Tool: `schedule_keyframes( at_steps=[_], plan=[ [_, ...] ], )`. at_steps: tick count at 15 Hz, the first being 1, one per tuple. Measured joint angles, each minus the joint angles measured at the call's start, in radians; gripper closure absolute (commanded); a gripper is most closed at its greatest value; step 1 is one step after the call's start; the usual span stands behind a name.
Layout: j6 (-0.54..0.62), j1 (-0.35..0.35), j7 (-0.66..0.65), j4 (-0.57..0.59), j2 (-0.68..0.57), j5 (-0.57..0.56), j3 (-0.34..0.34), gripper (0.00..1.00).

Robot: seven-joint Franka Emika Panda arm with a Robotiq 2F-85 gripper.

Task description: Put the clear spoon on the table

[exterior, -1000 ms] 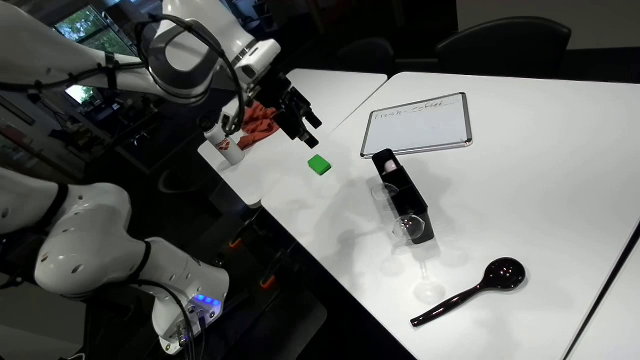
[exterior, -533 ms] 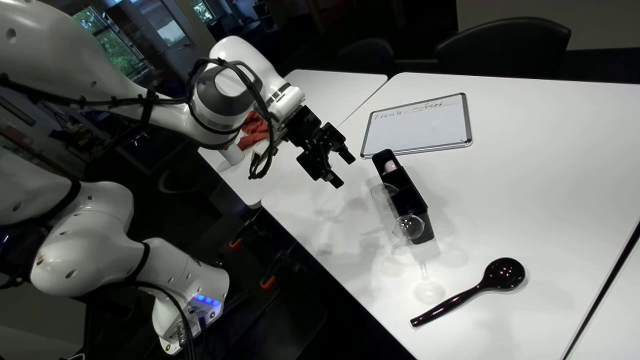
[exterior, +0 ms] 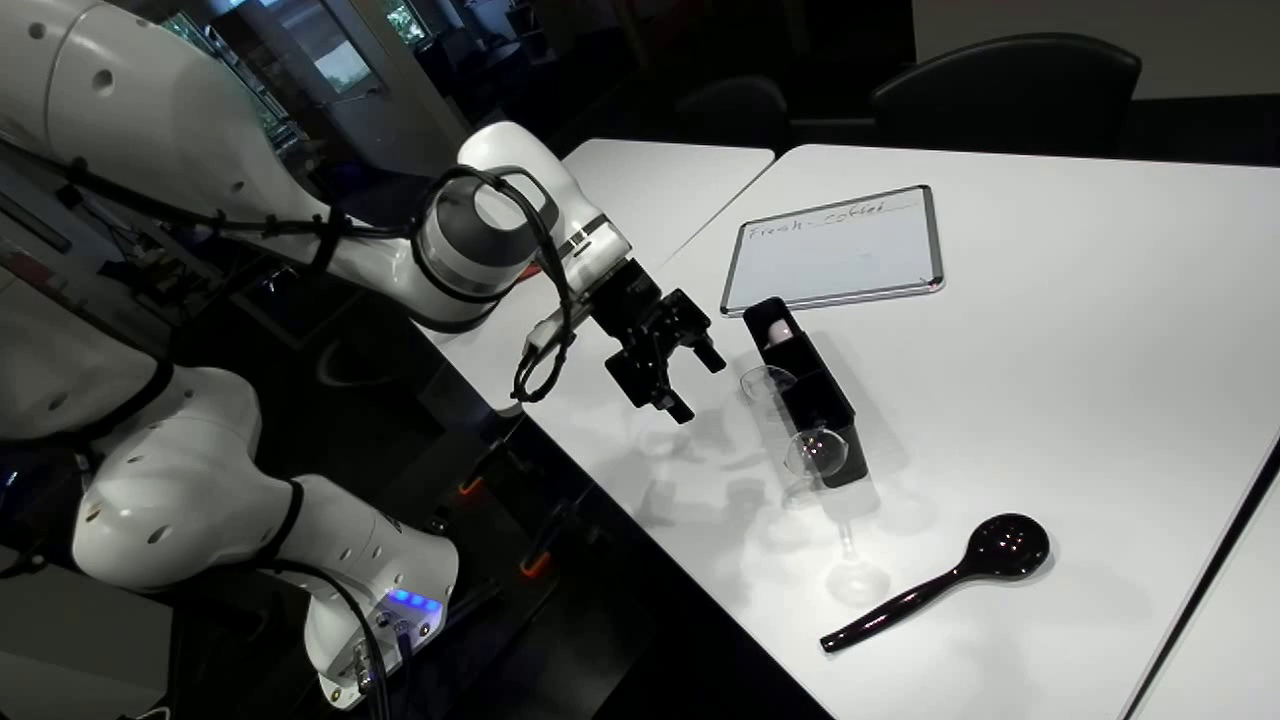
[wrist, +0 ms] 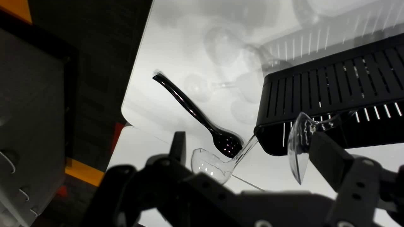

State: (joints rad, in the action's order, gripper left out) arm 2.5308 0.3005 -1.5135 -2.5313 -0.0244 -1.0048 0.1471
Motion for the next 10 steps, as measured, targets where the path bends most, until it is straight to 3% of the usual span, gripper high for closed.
schedule_keyframes(
  at_steps=[10],
  plan=[
    [0.000,-0.032,-0.101,0.065,-0.018,-0.082,0.037,0.00]
  ],
)
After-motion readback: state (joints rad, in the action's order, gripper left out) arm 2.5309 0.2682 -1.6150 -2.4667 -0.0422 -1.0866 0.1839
